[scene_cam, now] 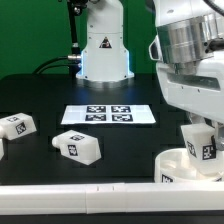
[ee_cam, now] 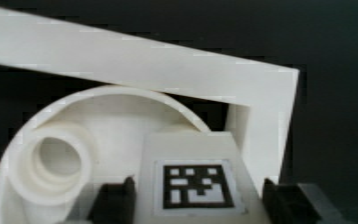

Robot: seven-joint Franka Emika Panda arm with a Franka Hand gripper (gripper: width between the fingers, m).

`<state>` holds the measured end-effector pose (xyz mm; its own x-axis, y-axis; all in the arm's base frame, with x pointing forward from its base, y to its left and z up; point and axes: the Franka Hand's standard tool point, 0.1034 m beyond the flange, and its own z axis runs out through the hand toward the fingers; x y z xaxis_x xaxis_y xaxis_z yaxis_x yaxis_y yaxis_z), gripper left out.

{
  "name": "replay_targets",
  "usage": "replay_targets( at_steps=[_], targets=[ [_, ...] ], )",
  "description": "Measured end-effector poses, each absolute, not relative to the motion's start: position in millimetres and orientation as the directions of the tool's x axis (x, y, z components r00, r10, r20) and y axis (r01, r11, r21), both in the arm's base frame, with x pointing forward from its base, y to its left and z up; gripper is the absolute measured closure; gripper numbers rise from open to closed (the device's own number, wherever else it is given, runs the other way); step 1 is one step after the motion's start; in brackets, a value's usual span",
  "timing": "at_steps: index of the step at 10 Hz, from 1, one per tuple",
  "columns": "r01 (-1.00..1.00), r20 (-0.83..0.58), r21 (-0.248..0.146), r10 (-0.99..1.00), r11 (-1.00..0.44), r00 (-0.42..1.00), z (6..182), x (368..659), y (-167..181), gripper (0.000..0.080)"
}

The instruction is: Assemble stool

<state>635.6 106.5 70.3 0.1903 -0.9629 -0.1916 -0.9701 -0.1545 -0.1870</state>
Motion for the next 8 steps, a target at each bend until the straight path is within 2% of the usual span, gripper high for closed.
replay_targets(
  at_steps=[1,3,4,5,6,7,8],
  targets=[
    [-0.97,-0.191,-0.187,-0.962,-0.158,0.194,70.1,635.4,107.2,0.0435],
    [-0.96,-0.183,-0.195,-0.954,-0.2,0.236,70.0,635.3,107.3,0.0435],
    [-0.937,-0.177,-0.191,-0.928,-0.294,0.327,70.6,631.5,109.1,0.0435],
    [-0.883,-0.172,-0.198,-0.872,-0.425,0.458,78.8,628.2,113.0,0.0166],
    [-0.806,-0.16,-0.215,-0.794,-0.552,0.586,88.9,626.1,116.3,0.0153],
    [-0.722,-0.149,-0.224,-0.709,-0.654,0.689,90.5,623.6,116.4,0.0153],
    [-0.69,-0.134,-0.23,-0.68,-0.686,0.721,89.0,623.9,115.7,0.0151]
  ],
)
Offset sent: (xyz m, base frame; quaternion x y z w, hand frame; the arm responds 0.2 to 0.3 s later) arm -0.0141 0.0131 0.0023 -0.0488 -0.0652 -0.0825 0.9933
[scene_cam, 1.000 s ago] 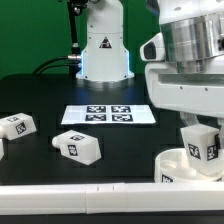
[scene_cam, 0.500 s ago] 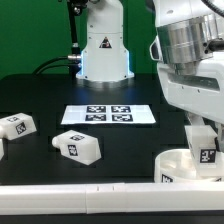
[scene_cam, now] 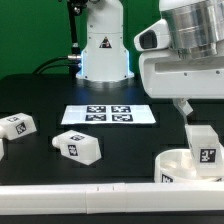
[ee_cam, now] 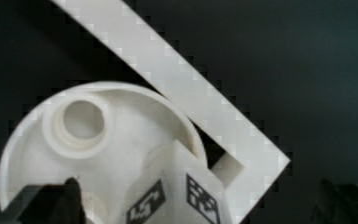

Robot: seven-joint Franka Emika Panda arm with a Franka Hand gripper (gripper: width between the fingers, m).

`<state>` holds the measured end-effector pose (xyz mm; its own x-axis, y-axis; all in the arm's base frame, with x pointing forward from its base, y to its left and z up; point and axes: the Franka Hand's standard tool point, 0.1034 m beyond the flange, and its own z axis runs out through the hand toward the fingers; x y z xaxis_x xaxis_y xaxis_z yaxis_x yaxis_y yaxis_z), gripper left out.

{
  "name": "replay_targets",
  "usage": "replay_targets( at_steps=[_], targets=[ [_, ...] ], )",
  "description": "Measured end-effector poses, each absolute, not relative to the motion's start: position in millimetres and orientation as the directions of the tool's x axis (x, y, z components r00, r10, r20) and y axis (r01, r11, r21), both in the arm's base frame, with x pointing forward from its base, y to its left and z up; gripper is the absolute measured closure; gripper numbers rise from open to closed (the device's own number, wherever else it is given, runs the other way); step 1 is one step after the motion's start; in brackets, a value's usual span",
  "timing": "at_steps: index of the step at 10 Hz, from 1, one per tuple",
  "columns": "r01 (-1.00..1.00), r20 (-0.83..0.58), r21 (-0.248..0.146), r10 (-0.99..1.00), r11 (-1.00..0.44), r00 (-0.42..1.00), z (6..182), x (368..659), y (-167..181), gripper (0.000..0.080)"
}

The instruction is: Assemble stool

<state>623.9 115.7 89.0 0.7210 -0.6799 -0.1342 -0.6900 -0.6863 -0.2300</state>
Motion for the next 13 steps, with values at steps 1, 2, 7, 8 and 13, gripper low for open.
replay_targets(
  at_steps=[1,2,7,8,13],
  targets=[
    [-0.64,-0.118,-0.238,-0.632,-0.731,0.766,88.6,623.7,115.5,0.0151],
    [-0.549,-0.091,-0.236,-0.544,-0.802,0.834,89.4,623.1,114.4,0.0151],
    [0.061,0.037,-0.138,0.056,-0.989,0.998,114.4,632.0,105.6,0.0151],
    [0.146,0.048,-0.133,0.14,-0.98,0.989,114.1,632.1,104.8,0.0151],
    [0.753,0.045,0.027,0.754,-0.657,0.656,93.6,639.0,117.3,0.0151]
  ],
)
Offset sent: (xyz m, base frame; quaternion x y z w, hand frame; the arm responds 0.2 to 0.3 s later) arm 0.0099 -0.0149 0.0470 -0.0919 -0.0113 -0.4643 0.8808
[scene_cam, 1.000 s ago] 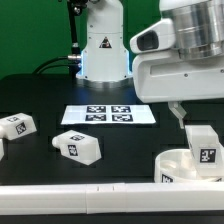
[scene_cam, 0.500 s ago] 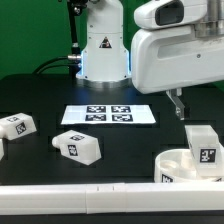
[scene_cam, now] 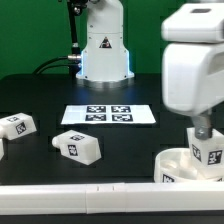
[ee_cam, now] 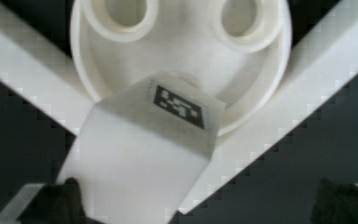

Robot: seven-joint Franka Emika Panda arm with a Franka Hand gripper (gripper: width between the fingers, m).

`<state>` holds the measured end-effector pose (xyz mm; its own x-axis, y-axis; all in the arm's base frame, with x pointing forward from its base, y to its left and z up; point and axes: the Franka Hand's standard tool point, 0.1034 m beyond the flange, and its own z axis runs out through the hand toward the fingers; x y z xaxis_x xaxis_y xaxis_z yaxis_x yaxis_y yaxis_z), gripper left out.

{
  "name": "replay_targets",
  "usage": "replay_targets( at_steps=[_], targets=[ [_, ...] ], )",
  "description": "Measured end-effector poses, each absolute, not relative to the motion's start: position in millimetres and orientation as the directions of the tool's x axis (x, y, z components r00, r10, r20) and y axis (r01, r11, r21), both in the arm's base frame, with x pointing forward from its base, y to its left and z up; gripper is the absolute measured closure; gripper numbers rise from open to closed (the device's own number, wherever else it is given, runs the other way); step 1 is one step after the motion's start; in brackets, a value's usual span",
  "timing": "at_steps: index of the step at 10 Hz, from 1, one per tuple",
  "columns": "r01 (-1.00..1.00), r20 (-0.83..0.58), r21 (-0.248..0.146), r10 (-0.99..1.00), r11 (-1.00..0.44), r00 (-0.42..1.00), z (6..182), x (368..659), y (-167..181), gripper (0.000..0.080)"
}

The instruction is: Assemble stool

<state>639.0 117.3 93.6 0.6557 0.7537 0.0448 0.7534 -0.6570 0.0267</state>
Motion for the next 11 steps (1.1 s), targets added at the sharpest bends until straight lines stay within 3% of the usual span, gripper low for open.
replay_targets(
  at_steps=[4,6,11],
  targets=[
    [0.906,0.021,0.049,0.908,-0.42,0.419,93.5,640.1,111.6,0.0151],
    [0.991,-0.052,0.1,0.994,-0.091,0.097,94.4,642.1,121.1,0.0151],
    [0.961,-0.119,0.075,0.959,0.268,-0.258,92.3,641.8,117.7,0.0151]
  ],
)
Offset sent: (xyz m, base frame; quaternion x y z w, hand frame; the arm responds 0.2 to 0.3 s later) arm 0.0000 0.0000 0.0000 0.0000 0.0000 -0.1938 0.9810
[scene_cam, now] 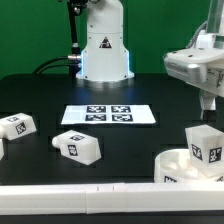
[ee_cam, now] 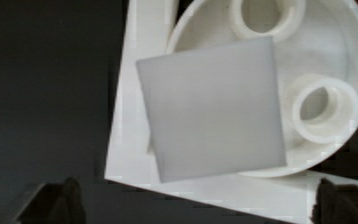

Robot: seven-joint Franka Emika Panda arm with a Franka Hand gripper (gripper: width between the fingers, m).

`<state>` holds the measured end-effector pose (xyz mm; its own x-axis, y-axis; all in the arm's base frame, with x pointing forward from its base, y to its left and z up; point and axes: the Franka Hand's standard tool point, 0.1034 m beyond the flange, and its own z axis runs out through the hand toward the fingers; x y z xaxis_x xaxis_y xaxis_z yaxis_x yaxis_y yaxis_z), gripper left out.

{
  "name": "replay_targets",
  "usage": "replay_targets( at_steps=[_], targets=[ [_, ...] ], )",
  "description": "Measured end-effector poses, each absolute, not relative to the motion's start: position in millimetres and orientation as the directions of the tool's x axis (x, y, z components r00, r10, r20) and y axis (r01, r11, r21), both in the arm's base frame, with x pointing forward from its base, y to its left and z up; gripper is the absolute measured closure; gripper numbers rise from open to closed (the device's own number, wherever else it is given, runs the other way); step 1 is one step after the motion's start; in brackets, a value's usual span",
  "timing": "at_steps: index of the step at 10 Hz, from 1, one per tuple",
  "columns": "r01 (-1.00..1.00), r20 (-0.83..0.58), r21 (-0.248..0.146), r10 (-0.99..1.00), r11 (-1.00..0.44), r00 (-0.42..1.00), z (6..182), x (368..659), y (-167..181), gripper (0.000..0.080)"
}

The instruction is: Assemble stool

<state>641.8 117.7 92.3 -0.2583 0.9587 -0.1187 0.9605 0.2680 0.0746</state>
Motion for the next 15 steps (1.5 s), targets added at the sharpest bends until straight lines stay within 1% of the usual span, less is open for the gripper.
replay_targets(
  at_steps=[1,3,4,5,6,7,9,11,12,13,14,15],
  targets=[
    [0.95,-0.123,0.06,0.947,0.306,-0.297,91.1,642.4,108.7,0.0151],
    [0.966,-0.12,0.049,0.962,0.254,-0.247,82.2,643.9,103.1,0.0151],
    [0.971,-0.12,0.051,0.966,0.235,-0.228,82.0,643.9,103.0,0.0151],
    [0.976,-0.117,0.053,0.972,0.211,-0.204,81.6,643.7,103.0,0.027],
    [0.988,-0.113,0.061,0.984,0.144,-0.136,81.5,643.6,103.0,0.0408],
    [0.996,-0.109,0.067,0.993,0.052,-0.045,81.5,642.7,102.7,0.0463],
    [0.993,-0.1,0.077,0.99,-0.094,0.102,81.3,641.6,102.4,0.0463],
    [0.926,-0.07,0.087,0.925,-0.367,0.374,80.8,640.3,100.0,0.0463],
    [0.838,-0.044,0.085,0.838,-0.539,0.544,80.4,638.8,101.4,0.0463],
    [0.735,-0.02,0.07,0.736,-0.675,0.677,80.3,638.1,102.5,0.0463],
    [0.641,-0.017,0.032,0.641,-0.766,0.767,79.9,635.8,103.9,0.0463],
    [0.596,-0.014,0.029,0.596,-0.802,0.803,79.9,635.9,104.6,0.0463]
  ],
)
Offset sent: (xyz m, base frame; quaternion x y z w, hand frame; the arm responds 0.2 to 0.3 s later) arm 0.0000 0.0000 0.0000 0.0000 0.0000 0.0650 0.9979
